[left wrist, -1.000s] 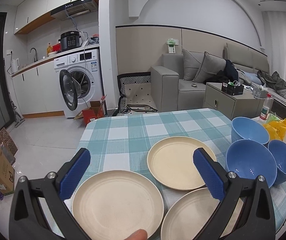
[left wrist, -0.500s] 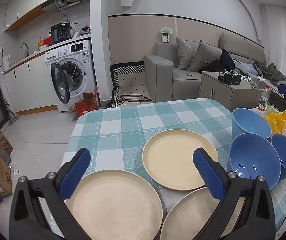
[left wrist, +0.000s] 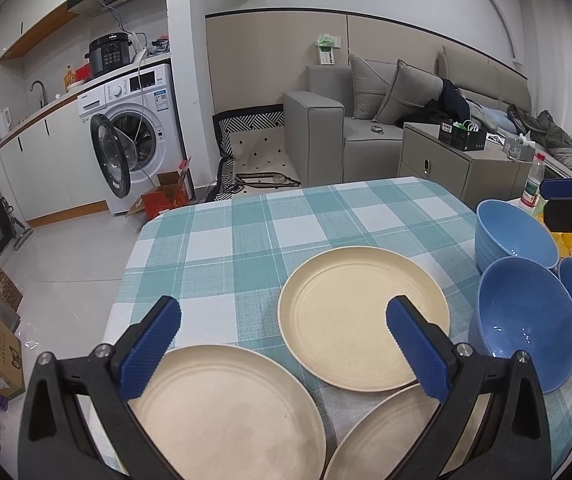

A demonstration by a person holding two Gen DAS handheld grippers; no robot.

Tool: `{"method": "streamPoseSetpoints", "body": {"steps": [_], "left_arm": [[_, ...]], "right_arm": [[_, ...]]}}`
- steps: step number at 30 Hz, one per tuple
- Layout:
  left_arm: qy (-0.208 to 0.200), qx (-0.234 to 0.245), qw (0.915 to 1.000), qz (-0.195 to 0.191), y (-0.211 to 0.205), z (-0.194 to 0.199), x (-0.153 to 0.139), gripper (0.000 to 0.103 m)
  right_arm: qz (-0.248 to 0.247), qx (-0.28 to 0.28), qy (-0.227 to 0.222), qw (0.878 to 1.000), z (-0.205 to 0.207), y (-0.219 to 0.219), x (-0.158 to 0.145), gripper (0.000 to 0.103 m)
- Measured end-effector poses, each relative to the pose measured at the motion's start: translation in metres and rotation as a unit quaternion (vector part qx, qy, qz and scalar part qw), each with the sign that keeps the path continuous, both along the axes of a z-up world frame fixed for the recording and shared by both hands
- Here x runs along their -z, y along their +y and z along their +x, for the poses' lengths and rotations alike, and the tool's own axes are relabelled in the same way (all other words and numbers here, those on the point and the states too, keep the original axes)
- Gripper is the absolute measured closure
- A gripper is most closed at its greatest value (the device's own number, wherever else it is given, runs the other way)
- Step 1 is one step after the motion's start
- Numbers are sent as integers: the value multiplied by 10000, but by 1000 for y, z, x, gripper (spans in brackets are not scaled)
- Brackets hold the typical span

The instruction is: Organize plates and bowls

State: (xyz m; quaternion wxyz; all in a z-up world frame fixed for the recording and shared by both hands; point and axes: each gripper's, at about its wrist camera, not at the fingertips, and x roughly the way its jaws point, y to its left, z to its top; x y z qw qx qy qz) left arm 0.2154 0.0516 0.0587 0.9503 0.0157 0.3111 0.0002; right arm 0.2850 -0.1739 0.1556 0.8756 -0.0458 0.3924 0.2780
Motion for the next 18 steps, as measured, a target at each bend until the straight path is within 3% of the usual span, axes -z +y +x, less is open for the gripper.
{"method": "streamPoseSetpoints", "body": {"steps": [18], "left_arm": [[407,57,9992,-20,-2,30,22,0]], "right_arm": [[-287,-1,602,9978,50,18,44,0]]}}
